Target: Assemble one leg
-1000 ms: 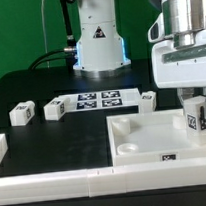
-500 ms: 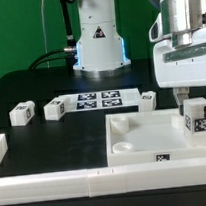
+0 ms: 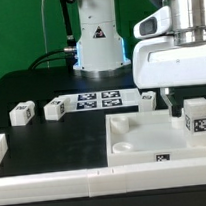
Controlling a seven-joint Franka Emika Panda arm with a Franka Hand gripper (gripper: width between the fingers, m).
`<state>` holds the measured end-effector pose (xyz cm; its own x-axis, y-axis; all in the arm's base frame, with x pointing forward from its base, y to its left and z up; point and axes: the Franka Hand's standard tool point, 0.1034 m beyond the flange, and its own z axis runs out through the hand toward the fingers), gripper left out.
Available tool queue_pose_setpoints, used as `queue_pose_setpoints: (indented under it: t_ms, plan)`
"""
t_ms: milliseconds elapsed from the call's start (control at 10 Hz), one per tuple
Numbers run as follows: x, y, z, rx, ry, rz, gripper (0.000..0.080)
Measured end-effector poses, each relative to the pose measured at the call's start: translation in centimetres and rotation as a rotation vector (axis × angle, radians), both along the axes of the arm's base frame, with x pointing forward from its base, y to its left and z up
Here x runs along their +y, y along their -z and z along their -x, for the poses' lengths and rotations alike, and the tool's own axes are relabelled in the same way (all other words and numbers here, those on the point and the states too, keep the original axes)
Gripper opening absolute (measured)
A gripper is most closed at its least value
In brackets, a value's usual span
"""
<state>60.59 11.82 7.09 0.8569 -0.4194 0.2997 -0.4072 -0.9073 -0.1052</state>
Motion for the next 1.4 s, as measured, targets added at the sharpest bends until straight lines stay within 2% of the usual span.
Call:
queue_pose_setpoints:
  t_ms: [200, 300, 400, 500, 600, 700, 800, 900, 1000, 1100, 1200, 1400]
  plan:
    - [-0.6, 0.0, -0.2, 0.012, -0.241, 0.093, 0.0649]
    - [-1.0, 0.0, -0.2, 0.019, -0.296, 0.112, 0.0649]
    - [-1.1, 0.0, -0.3, 0.025, -0.413, 0.159, 0.0649]
    - [-1.2, 0.1, -0.3, 0.026, -0.432, 0.166, 0.0649]
    - [-1.2, 0.1, -0.3, 0.026, -0.420, 0.162, 0.0601]
    - [-1.2, 0.1, -0.3, 0.026, -0.420, 0.162, 0.0601]
    - [-1.2, 0.1, -0.3, 0.026, -0.420, 0.162, 0.0419]
    - [-1.2, 0.1, -0.3, 0.026, -0.419, 0.162, 0.0419]
    - [-1.2, 0.1, -0.3, 0.025, -0.385, 0.151, 0.0291]
    - [-1.2, 0.1, -0.3, 0.025, -0.386, 0.151, 0.0291]
    - [-1.2, 0.2, -0.3, 0.023, -0.329, 0.132, 0.0291]
    - [-1.4, 0.3, -0.2, 0.001, -0.062, 0.044, 0.0291]
